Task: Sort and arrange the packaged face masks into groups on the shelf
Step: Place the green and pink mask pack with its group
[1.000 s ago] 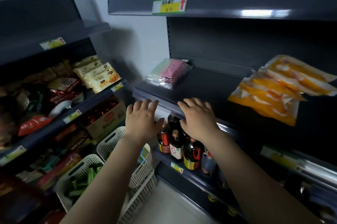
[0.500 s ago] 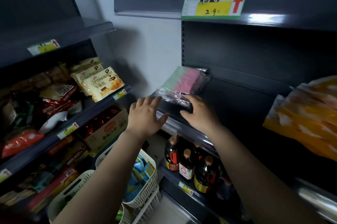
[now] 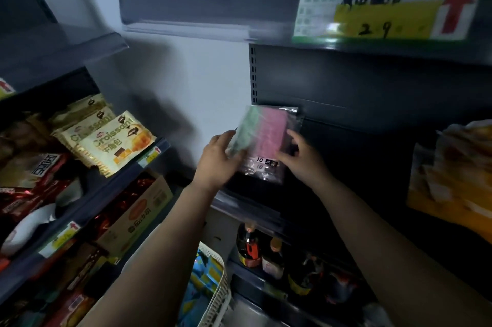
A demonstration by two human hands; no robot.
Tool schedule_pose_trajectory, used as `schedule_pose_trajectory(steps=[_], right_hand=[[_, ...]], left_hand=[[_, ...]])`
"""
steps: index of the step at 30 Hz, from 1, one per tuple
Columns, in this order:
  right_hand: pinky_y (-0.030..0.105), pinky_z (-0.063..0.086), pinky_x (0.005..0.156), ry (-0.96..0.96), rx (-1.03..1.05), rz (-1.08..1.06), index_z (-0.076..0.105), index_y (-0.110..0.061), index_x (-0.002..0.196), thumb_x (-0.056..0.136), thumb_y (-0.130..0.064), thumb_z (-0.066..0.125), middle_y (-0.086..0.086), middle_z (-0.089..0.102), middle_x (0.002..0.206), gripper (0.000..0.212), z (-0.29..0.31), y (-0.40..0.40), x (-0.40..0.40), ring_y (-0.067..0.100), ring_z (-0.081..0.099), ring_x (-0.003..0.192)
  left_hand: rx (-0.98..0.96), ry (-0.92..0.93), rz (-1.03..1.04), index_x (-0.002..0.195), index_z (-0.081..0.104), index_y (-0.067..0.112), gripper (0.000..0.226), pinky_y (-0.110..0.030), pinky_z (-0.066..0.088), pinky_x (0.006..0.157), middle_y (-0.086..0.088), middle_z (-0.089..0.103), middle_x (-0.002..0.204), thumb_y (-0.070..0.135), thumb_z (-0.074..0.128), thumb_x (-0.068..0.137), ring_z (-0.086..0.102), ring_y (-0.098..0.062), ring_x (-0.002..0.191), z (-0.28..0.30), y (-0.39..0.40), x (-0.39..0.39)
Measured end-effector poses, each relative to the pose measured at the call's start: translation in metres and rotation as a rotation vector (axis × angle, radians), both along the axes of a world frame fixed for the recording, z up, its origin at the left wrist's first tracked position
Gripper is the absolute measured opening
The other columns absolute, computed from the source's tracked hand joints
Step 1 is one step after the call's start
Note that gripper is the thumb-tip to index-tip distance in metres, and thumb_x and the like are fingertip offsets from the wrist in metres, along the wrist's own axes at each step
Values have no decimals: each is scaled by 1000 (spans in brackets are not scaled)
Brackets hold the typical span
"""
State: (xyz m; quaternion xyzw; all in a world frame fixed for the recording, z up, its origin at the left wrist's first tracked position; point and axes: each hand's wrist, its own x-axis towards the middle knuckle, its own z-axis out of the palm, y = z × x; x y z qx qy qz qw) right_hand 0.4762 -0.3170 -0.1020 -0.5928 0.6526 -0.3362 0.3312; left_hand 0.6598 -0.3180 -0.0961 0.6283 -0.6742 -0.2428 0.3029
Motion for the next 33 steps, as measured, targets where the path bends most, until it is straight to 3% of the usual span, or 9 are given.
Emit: schedule_pose_trajectory(steps=[5,11,14,16,18,22,26,29,33], right_hand=[[24,36,95,-228,53,-153,23,-17,149,81,-14,69,10,42,144,82,-6,-13,5,21,46,125],[36,45,93,-535,173,-417,22,-15,147,78,-19,75,12,40,143,87,-6,-25,17,20,49,109],[39,53,76,-692,234,-487,26,-3,144,74,-16,77,19,51,131,87,-7,-25,24,26,59,93],[39,55,72,-668,242,-491,44,4,131,64,-20,83,22,62,115,81,-12,-21,26,29,64,84],[40,55,74,-631,214,-499,56,5,119,62,-16,83,21,67,104,67,-16,-13,26,30,66,84],[32,54,73,-582,66,-485,51,-3,117,63,-8,81,14,63,109,63,-23,6,23,24,64,94],[18,52,66,-534,-77,-386,44,-13,110,71,10,72,0,56,100,53,-16,27,19,8,56,85],[19,54,65,-537,-154,-298,44,-16,111,69,17,69,-2,60,101,60,-4,41,9,6,62,82],[17,52,68,-466,-264,-319,46,-24,114,67,18,70,-1,61,107,67,9,51,-9,4,64,86]], left_hand=[[212,401,-25,125,50,16,42,-40,49,96,-10,60,119,21,66,86,60,-21,97,-4,-22,-1],[416,583,-52,122,49,20,72,-49,54,89,-11,63,116,33,76,57,66,-32,99,-4,-47,7],[487,631,-111,120,47,19,62,-37,56,78,-4,63,103,20,81,68,65,-22,87,-9,-55,9],[494,610,-152,116,46,22,50,-30,55,75,0,61,96,15,76,76,63,-18,82,-13,-56,10],[519,600,-197,122,48,20,57,-39,56,83,-5,64,106,15,79,73,66,-24,91,-17,-55,12],[487,680,-296,131,47,20,79,-46,55,87,-9,62,117,10,83,61,64,-30,103,-16,-47,7],[428,842,-354,131,44,25,86,-47,56,85,-7,60,123,14,82,55,61,-28,109,-9,-44,0],[367,877,-380,133,42,23,96,-51,54,88,-9,60,124,18,87,48,61,-29,111,-1,-37,-9],[168,754,-393,123,44,16,75,-28,56,76,3,63,109,2,84,61,62,-12,99,9,-24,-30]])
